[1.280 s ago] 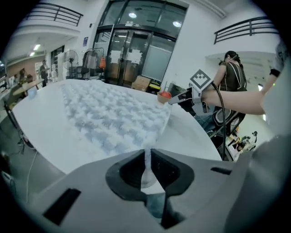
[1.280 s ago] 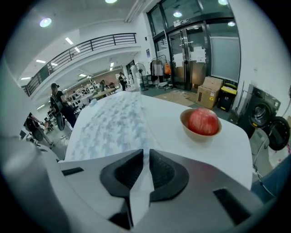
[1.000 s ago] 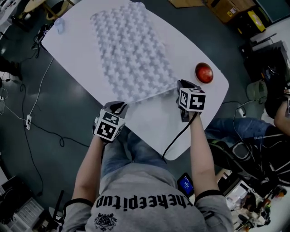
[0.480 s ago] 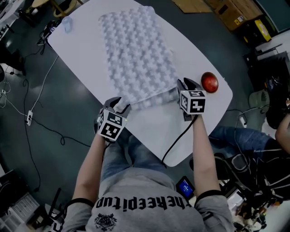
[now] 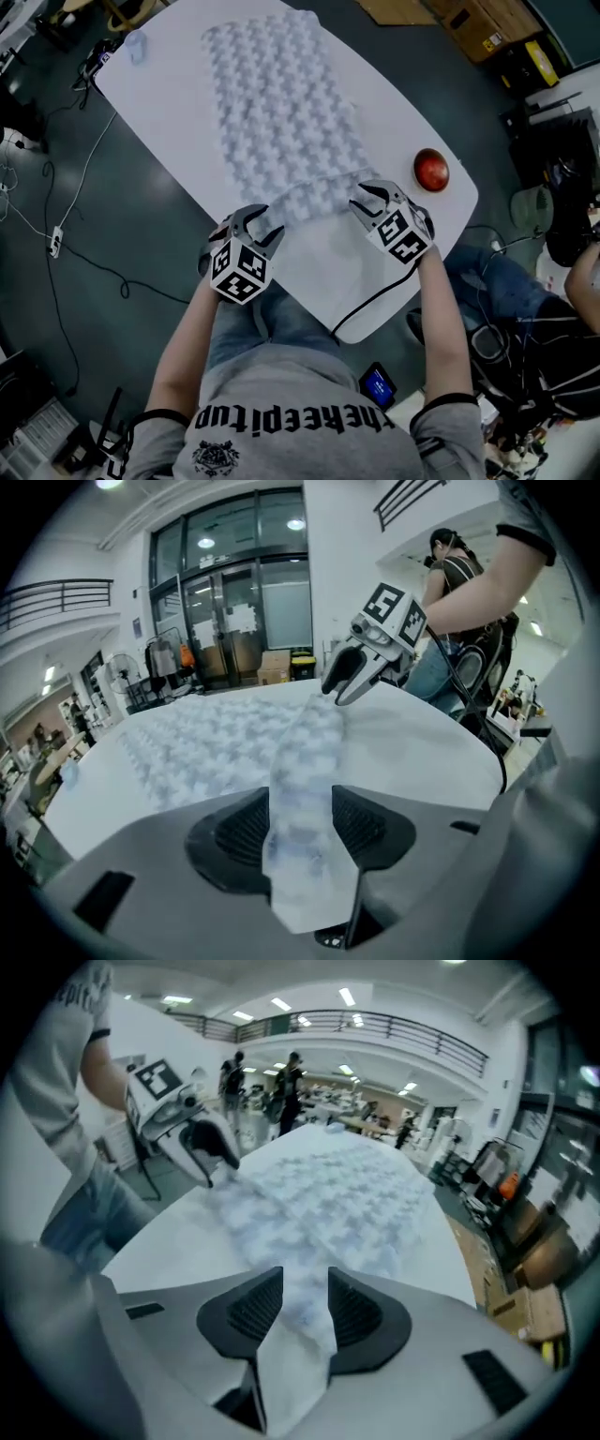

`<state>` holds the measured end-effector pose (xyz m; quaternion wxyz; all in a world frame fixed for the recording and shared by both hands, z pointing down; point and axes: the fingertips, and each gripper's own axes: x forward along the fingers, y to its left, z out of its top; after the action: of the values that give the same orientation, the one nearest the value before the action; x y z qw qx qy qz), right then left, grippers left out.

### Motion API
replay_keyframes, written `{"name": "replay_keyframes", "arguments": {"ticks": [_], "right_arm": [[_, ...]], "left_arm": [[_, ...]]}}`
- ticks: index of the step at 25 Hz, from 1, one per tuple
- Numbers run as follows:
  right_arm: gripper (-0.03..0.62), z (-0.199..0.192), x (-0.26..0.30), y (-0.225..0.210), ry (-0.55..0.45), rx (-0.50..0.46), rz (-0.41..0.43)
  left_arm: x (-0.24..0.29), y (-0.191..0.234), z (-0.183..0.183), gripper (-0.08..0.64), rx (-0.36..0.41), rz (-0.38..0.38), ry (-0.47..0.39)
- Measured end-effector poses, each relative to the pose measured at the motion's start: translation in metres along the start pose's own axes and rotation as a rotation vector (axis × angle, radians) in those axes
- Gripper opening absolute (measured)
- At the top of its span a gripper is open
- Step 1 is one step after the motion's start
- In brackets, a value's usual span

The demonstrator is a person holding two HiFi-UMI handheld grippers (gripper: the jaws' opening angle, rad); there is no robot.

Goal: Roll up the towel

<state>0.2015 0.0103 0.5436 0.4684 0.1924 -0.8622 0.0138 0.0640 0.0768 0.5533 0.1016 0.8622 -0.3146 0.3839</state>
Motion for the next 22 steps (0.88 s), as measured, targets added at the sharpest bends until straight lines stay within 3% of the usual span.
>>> {"name": "replay_keyframes", "arguments": {"ticks": [4, 8, 14, 18, 20, 21, 22], "right_arm": [[0.150, -0.019, 0.015, 0.020, 0.150, -0.239, 0.087], [0.153, -0.030, 0.030, 0.022, 0.227, -0.366, 0.108], [0.154, -0.038, 0.046, 0.010, 0.300, -0.467, 0.114], [0.148, -0.038, 0.049, 0.012, 0.322, -0.441, 0.147], [0.090, -0.040, 0.049, 0.015, 0.324, -0.447, 0.147], [0.030, -0.040, 0.049, 0.015, 0.321, -0.457, 0.138], [0.023, -0.040, 0.048, 0.014, 0.317, -0.463, 0.132]], "left_arm": [[0.017, -0.015, -0.010, 0.221, 0.121, -0.050, 0.098], [0.029, -0.014, -0.017, 0.230, 0.176, -0.026, 0.166], [0.040, -0.002, -0.026, 0.229, 0.149, -0.012, 0.231], [0.040, 0.000, -0.030, 0.224, 0.082, -0.042, 0.231], [0.040, -0.002, -0.032, 0.201, 0.061, -0.058, 0.235], [0.040, -0.001, -0.032, 0.177, 0.062, -0.053, 0.242], [0.040, 0.002, -0.031, 0.134, 0.076, -0.037, 0.251]]}}
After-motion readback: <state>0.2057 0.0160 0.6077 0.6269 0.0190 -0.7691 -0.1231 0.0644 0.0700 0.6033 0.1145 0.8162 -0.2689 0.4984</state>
